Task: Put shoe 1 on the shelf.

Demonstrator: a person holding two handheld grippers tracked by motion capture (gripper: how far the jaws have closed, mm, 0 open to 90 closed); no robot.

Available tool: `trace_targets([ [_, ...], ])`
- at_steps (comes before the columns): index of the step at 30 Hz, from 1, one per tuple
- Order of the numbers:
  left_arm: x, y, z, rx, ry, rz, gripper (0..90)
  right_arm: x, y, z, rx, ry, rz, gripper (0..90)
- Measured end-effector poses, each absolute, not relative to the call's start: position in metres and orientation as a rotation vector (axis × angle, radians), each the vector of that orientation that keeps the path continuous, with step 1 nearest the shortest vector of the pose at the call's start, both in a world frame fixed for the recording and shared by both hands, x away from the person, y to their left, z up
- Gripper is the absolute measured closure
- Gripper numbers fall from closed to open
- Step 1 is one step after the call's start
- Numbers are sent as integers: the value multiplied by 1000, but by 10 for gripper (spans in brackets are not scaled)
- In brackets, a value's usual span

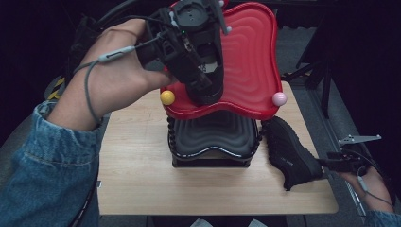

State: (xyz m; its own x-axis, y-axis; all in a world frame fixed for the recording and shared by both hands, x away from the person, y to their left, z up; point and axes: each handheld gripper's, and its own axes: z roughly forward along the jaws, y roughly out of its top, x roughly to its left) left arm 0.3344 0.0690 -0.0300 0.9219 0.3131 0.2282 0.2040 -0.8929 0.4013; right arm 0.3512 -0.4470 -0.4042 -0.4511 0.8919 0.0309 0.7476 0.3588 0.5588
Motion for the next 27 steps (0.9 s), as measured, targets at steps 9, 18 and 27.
trace_targets([
  [9,336,110,-41,2673,486,416,502,351,-446,-403,1450,2340,738,412],
  [18,343,146,-71,2648,609,365,481,351,-445,-403,1464,2337,739,412],
  [27,354,178,-124,2623,730,300,458,350,-445,-402,1463,2336,730,412],
])
